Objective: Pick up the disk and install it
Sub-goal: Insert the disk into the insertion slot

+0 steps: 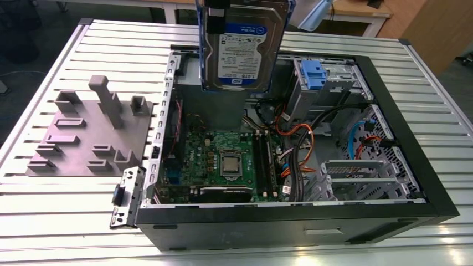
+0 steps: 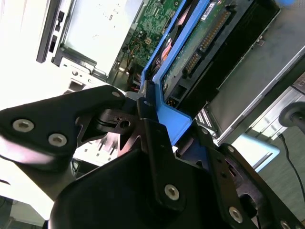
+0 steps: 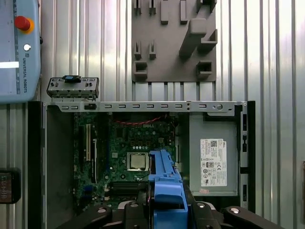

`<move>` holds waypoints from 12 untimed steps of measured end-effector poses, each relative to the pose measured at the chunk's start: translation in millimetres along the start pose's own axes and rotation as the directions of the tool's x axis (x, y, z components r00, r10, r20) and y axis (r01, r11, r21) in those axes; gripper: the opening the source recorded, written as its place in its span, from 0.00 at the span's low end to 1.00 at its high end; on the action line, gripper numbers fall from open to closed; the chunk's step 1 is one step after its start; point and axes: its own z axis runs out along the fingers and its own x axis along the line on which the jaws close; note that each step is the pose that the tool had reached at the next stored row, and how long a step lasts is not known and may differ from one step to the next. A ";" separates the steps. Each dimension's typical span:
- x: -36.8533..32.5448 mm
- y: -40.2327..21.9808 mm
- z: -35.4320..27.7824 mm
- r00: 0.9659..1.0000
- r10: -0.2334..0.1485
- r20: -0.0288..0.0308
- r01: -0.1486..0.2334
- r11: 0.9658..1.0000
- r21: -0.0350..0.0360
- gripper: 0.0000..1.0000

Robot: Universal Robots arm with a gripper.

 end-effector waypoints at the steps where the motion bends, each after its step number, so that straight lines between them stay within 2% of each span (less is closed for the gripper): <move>1: -0.1 -2.5 0.0 1.000 0.000 0.000 0.000 1.000 0.000 0.36; 5: -0.1 -8.8 -0.1 1.000 0.000 0.000 0.000 1.000 0.000 0.36; 12: 1.4 -9.6 0.2 1.000 0.000 0.000 0.000 1.000 0.000 0.36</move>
